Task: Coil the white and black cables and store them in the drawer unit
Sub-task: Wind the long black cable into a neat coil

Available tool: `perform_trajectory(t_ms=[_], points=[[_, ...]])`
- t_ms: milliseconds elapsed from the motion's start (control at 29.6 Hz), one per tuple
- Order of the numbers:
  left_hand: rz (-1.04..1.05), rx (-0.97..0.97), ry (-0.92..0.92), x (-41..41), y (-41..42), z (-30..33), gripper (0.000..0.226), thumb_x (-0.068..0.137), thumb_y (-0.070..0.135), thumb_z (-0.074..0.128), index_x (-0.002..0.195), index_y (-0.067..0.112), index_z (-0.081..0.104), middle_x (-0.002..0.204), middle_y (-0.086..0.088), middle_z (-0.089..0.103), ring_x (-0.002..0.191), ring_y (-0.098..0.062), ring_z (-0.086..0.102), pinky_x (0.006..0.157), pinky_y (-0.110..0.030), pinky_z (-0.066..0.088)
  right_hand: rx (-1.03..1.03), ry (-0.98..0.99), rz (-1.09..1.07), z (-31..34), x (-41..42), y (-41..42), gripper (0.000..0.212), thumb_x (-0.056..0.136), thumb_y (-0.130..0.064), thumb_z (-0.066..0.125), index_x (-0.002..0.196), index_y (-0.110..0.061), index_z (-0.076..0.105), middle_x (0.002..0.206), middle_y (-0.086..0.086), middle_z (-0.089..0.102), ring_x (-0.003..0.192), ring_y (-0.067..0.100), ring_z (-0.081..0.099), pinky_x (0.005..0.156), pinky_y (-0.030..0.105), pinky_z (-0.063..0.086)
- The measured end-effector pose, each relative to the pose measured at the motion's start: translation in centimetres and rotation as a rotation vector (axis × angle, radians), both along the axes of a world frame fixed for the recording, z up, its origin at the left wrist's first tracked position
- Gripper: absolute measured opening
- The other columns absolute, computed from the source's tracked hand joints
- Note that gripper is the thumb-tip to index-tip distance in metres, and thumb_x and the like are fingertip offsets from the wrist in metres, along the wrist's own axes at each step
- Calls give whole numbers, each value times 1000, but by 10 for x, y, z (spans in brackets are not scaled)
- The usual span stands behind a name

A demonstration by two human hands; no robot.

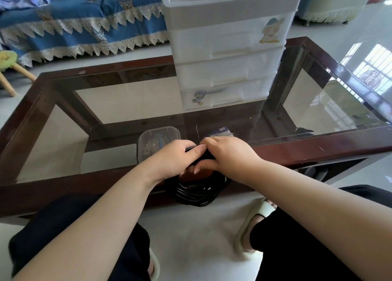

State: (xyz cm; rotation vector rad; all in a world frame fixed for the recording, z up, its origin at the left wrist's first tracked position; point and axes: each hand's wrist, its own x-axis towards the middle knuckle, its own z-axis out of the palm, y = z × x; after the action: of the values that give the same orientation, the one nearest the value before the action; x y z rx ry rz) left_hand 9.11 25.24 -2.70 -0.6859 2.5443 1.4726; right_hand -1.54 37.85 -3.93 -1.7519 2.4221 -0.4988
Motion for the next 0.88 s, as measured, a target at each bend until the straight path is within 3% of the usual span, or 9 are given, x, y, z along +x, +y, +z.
perform_trajectory(t_ms=[135, 270, 405, 506, 574, 675, 776, 878], points=[[-11, 26, 34, 1, 0, 3, 35, 97, 41, 49, 75, 17, 59, 59, -4, 60, 41, -11, 41, 47, -23, 35, -96, -41, -7, -1, -1, 4, 58, 74, -61, 64, 98, -8, 62, 91, 4, 66, 84, 24, 62, 66, 37, 45], [-50, 65, 47, 3, -3, 9, 29, 95, 38, 53, 79, 15, 61, 56, 1, 57, 38, -7, 40, 45, -19, 34, -130, -357, -61, 0, 4, 7, 52, 72, -57, 68, 93, -13, 49, 87, -5, 55, 81, 17, 52, 68, 34, 43], [-67, 97, 47, 4, -2, 11, 28, 95, 37, 54, 78, 15, 61, 56, 2, 57, 41, -8, 43, 48, -20, 37, -108, -481, -96, 1, 6, 9, 52, 71, -52, 73, 96, -15, 45, 78, -3, 56, 77, 15, 52, 69, 34, 44], [-36, 184, 45, 5, -4, 17, 29, 93, 37, 56, 90, 9, 65, 61, -5, 63, 52, -14, 57, 55, -24, 48, -115, -435, -90, 9, 5, 6, 57, 68, -53, 75, 96, -14, 45, 76, -5, 55, 77, 17, 53, 66, 34, 44], [-29, 225, 35, 4, -9, 23, 35, 87, 39, 58, 97, 6, 67, 78, -16, 71, 70, -26, 68, 67, -26, 55, -123, -398, -75, 14, 4, 4, 60, 65, -54, 76, 95, -12, 45, 73, -6, 53, 75, 17, 52, 64, 33, 42], [-35, 227, 33, 3, -16, 30, 44, 78, 46, 60, 100, 8, 70, 94, -17, 73, 90, -29, 70, 85, -31, 53, -156, -354, -70, 21, 4, -1, 61, 63, -55, 77, 94, -14, 44, 71, -9, 51, 70, 15, 49, 58, 29, 38], [2, 300, 60, 1, -20, 36, 43, 78, 41, 62, 103, 7, 68, 91, -20, 72, 81, -28, 68, 82, -36, 52, -210, -276, -83, 32, 4, -5, 61, 62, -56, 78, 95, -22, 40, 72, -12, 49, 67, 12, 48, 54, 21, 36], [45, 340, 115, 1, -24, 40, 39, 79, 34, 62, 104, 5, 68, 89, -19, 72, 79, -26, 67, 74, -29, 54, -216, -193, -66, 43, 2, -12, 60, 62, -57, 77, 93, -21, 40, 75, -12, 52, 69, 15, 52, 57, 29, 41]])
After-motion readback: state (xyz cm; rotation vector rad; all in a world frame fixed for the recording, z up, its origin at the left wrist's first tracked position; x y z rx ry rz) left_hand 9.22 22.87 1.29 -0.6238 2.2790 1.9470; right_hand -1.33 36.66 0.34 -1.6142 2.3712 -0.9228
